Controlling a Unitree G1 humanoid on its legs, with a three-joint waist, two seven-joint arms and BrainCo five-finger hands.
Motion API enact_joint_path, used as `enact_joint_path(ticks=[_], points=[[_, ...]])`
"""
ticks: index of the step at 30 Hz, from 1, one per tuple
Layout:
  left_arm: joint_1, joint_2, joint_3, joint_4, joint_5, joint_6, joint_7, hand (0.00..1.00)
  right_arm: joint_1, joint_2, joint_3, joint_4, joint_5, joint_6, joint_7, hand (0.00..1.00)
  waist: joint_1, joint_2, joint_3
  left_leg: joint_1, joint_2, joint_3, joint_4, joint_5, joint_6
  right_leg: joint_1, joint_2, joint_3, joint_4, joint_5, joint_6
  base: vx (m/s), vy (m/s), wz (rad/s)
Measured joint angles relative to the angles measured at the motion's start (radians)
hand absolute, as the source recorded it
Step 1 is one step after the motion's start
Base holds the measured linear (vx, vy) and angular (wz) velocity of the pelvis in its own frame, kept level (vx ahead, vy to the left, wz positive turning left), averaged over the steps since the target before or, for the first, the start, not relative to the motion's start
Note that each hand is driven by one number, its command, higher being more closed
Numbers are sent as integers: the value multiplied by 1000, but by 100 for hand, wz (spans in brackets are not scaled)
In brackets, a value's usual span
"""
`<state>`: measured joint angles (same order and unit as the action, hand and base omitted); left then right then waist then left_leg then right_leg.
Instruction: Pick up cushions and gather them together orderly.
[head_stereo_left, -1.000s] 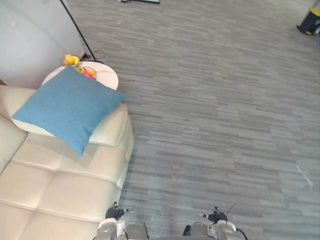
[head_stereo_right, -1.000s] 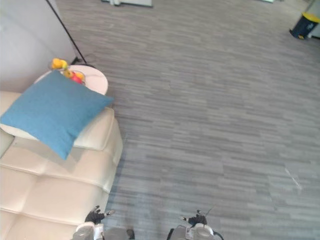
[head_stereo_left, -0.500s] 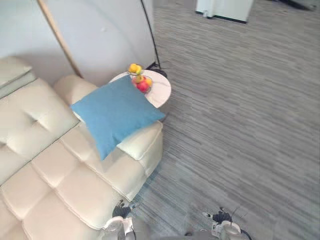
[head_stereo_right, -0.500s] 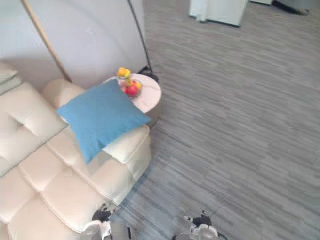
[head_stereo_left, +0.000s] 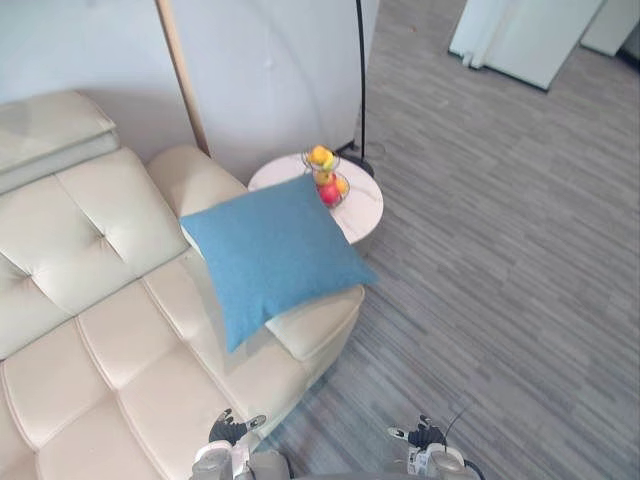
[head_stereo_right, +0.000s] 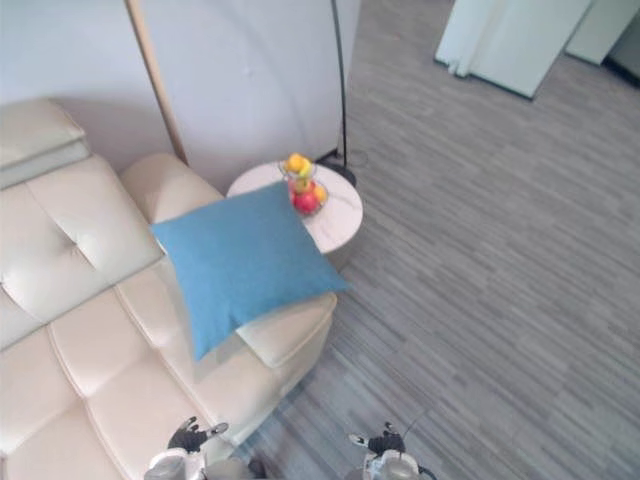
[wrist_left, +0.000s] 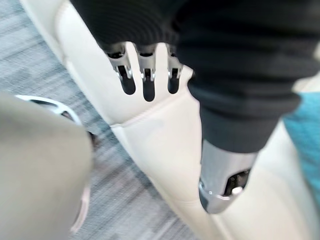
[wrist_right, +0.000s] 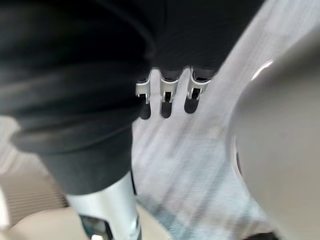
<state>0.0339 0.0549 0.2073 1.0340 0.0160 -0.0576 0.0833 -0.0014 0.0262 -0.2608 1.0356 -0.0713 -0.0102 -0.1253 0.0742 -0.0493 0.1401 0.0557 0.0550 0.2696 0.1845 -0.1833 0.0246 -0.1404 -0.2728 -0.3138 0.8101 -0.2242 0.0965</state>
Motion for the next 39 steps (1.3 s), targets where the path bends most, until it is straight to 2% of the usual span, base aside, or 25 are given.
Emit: enact_joint_path(ticks=[2,3,4,5,6,7,10,12,14,18,20,22,25,29,34,39], points=[[-2,-8,3,0,0,0,1,0,-11,-8,-1,-5,1,-5,0,0,-18,16,4,18,23,-61,-6,-10,-16,-53,66,50,-160,-17,-13,243,-187,75],[-3,-12,2,0,1,0,1,0,-8,-10,-1,-12,2,-7,0,0,-19,22,4,23,40,-94,-4,-20,-33,-68,114,111,-266,-7,-16,201,-199,76],[-4,-12,2,0,1,-1,1,0,-8,-9,-1,-13,2,-7,0,0,-19,22,4,25,45,-113,-2,-26,-42,-71,135,144,-321,5,-15,200,-244,70],[-4,-11,3,0,3,-1,1,0,-5,-8,-1,-16,3,-7,0,0,-20,20,3,23,47,-134,3,-33,-62,-66,154,179,-392,34,-13,165,-242,82],[-4,-2,6,-2,4,-2,1,0,10,-5,-1,-17,3,-6,0,0,-21,-2,-1,20,31,-172,20,-54,-91,-46,150,226,-500,130,-19,221,-324,85],[-5,4,12,1,4,-2,1,0,19,-1,-1,-18,5,-6,2,0,-21,-19,-5,21,18,-190,30,-62,-99,-46,140,236,-508,161,-36,228,-301,77],[2,-59,15,11,5,-3,3,0,20,-45,-7,-25,5,2,5,0,-18,74,-34,20,93,-230,17,-67,-134,-30,187,146,-483,100,-67,260,-250,52],[2,-72,33,10,6,-3,3,0,20,-47,-10,-31,6,3,5,0,-18,87,-40,27,113,-240,-23,-45,-152,-22,204,119,-489,92,-80,234,-219,37],[-1,-73,40,11,5,-3,2,0,23,-44,-10,-31,12,3,5,0,-22,81,-37,45,130,-252,-51,-24,-164,11,214,81,-505,81,-87,153,-141,44],[-21,-71,38,1,5,-4,1,0,21,-35,-10,-30,18,2,4,0,-23,52,-37,12,126,-244,-27,-5,-170,43,197,24,-529,70,-84,44,-29,50],[-24,-63,6,-10,3,-4,2,0,20,-18,-10,-32,35,-3,0,0,-32,24,-40,-37,115,-190,-3,23,-165,52,166,-21,-559,80,-76,-5,47,69],[-22,-55,-9,-16,1,-4,4,0,21,-19,-11,-34,50,-3,-4,0,-33,13,-47,-56,108,-139,0,45,-158,59,150,-44,-584,92,-72,-4,32,50],[-12,-32,-17,-24,-5,-5,21,0,6,-29,-12,-61,74,-11,-12,0,-30,18,-47,-54,98,-113,-37,65,-152,77,160,-52,-640,128,-71,-29,23,12],[7,0,-33,-53,-36,-5,30,0,-2,-52,-42,-195,74,-19,-28,0,-31,19,-47,-35,90,-114,-117,104,-147,88,172,-54,-705,175,-74,-66,5,2],[20,85,-22,-178,-107,-19,48,0,-33,-157,-93,-317,94,-32,-54,0,-34,15,-49,-35,81,-114,-181,128,-136,85,183,-48,-768,229,-77,-110,27,0],[8,142,19,-322,-162,-28,64,0,-71,-213,-97,-393,122,-33,-76,0,-41,31,-40,-63,68,-118,-220,149,-119,54,184,-27,-792,238,-70,-92,0,2]])
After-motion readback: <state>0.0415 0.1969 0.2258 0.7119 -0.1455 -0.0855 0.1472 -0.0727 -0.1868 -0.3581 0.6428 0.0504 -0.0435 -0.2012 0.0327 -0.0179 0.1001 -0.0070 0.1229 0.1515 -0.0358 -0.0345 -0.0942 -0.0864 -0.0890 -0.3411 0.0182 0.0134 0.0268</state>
